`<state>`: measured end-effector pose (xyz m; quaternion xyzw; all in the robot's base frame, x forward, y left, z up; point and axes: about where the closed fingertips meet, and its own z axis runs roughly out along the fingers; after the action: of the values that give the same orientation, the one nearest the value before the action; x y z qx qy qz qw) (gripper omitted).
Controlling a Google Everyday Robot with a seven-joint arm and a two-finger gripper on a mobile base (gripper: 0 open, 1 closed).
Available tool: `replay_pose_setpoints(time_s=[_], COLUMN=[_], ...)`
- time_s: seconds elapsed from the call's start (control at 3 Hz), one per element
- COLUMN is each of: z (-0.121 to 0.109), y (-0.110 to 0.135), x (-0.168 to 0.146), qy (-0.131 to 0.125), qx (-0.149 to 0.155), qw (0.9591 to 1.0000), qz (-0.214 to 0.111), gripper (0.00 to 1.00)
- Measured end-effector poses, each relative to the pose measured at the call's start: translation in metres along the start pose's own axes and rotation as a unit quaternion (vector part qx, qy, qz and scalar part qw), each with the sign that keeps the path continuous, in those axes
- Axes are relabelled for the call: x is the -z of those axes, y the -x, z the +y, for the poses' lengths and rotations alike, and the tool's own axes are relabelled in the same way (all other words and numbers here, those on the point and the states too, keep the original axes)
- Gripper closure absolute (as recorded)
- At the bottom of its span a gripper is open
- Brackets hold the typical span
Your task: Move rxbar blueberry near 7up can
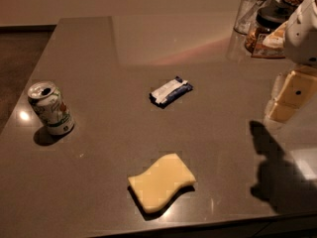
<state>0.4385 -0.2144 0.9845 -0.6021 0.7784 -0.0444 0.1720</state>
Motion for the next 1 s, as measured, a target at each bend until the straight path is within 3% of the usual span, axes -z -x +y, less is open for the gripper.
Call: replay_pose_setpoints(time_s=[0.67,1.0], z=[-0.004,-0.034], y=[0.009,0.032], x=[-0.004,-0.027], qy=[0.008,0.019], qx=[0.001,0.020], qw=[1.0000,0.9996], qz=[-0.001,-0.006], gripper=[0.00,0.00])
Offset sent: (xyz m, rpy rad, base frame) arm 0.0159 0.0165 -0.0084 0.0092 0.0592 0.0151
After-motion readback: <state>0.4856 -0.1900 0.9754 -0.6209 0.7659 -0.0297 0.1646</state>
